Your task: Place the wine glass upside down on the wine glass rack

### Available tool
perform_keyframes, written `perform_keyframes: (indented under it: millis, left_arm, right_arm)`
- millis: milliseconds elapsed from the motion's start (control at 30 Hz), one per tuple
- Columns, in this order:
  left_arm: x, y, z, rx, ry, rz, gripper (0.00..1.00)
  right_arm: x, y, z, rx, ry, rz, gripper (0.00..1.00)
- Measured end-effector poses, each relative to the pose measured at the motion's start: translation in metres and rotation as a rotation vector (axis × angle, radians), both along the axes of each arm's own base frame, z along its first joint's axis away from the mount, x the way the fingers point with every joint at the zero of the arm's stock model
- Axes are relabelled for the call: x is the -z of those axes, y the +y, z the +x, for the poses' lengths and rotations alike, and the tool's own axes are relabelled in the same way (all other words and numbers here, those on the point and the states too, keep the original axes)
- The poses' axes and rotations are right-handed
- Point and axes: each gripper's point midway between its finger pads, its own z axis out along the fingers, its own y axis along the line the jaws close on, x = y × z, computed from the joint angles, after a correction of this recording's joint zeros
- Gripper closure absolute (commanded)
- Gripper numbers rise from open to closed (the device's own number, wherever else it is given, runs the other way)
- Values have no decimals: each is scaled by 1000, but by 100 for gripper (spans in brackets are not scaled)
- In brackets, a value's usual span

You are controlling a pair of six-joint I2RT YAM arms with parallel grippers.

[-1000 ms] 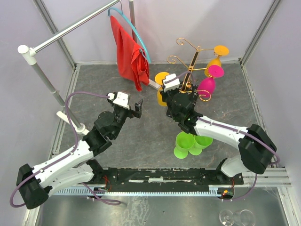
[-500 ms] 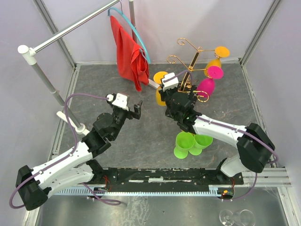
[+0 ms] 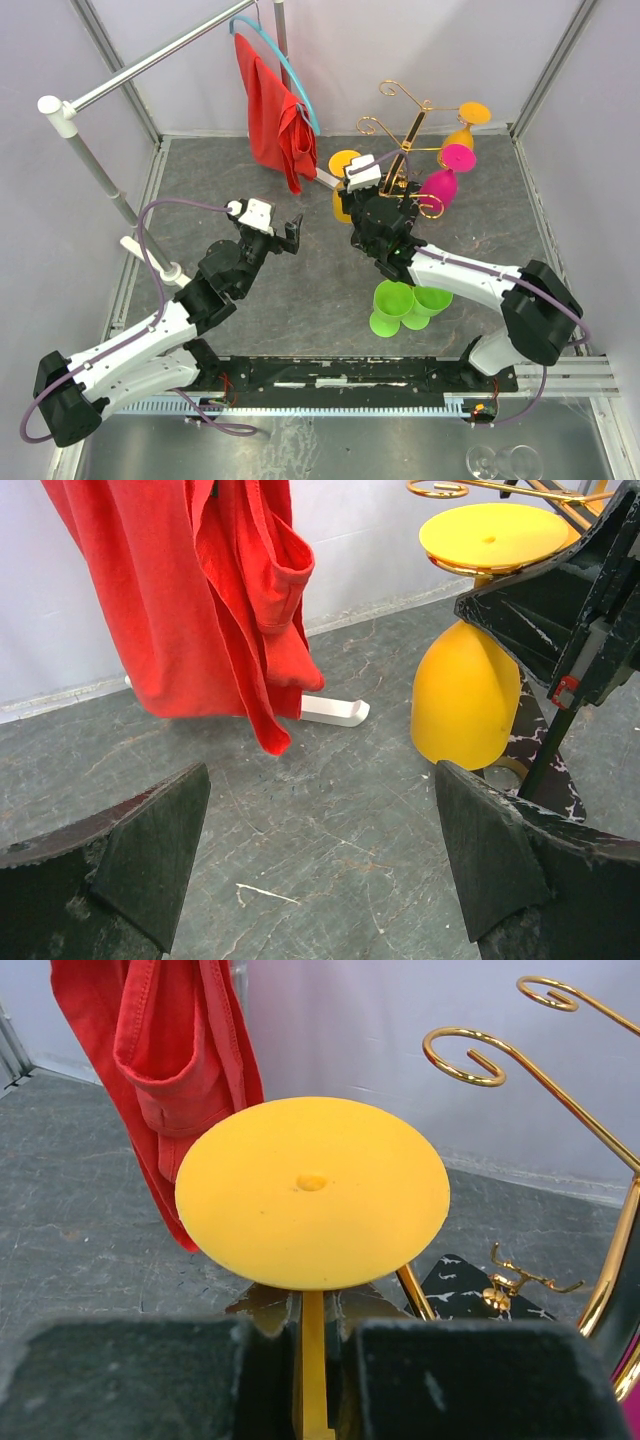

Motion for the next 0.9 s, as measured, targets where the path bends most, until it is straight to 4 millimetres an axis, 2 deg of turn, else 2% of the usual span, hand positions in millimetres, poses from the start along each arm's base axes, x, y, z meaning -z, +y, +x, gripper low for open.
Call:
perform_keyframes:
  millis: [233, 500, 733, 900]
  left_arm:
    - [1, 0, 0, 0, 2, 2, 1]
    - [0, 0, 0, -1, -5, -5, 1]
    - [-2, 2, -2, -1, -12, -12, 1]
    - [-2, 2, -2, -1, -12, -12, 1]
  right_arm:
    - [2, -1, 3, 35, -10, 14, 91]
    - [5, 9, 6, 47, -21, 2, 88]
    - [4, 14, 7, 29, -25, 1, 86]
    - [5, 18, 6, -2, -20, -13, 82]
